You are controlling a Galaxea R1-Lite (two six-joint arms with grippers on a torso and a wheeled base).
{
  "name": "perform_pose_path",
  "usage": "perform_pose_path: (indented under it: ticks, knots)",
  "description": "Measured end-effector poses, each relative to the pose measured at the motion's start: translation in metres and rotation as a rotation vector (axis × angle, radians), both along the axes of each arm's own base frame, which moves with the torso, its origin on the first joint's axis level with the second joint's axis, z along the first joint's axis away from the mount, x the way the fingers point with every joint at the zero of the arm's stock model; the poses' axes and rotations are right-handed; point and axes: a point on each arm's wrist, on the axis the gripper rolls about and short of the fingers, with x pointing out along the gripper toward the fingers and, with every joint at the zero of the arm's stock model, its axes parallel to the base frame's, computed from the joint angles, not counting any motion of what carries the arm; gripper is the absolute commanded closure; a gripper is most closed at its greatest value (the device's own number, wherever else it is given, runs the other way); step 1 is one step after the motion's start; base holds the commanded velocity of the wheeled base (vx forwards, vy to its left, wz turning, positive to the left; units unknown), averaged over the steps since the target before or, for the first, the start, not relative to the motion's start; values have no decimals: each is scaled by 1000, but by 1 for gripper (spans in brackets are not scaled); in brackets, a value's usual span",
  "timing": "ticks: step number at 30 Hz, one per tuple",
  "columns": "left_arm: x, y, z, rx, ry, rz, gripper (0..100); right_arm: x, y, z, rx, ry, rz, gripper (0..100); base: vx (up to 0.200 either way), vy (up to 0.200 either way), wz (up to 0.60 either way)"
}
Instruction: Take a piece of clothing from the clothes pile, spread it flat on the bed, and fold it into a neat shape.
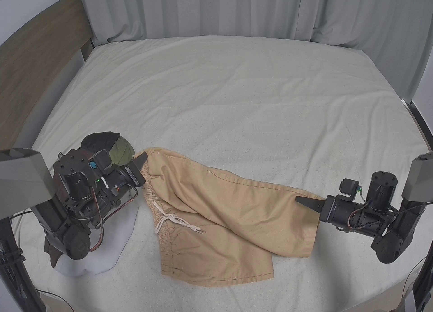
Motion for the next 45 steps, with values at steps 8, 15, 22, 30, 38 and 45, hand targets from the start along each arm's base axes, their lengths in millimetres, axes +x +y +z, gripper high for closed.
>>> perform_pose_path:
  ticks: [8,15,22,30,38,45]
  knots:
    - [-3,0,6,-5,-15,-37,100,5,-3,7,9,-33,-15,100,0,0,0]
    - [-4,1,10,-6,-28,-44,100,4,-3,16,17,-69,-12,100,0,0,0]
    - [-6,1,13,-5,-38,-57,100,1,-1,30,32,-123,-5,100,0,0,0]
    - [-6,2,17,-6,-52,-61,100,0,-1,40,44,-162,-2,100,0,0,0]
    - [-6,4,21,9,-74,-73,100,-1,0,48,53,-192,0,100,0,0,0]
    - [-8,5,23,28,-86,-90,100,-2,2,57,64,-228,9,100,0,0,0]
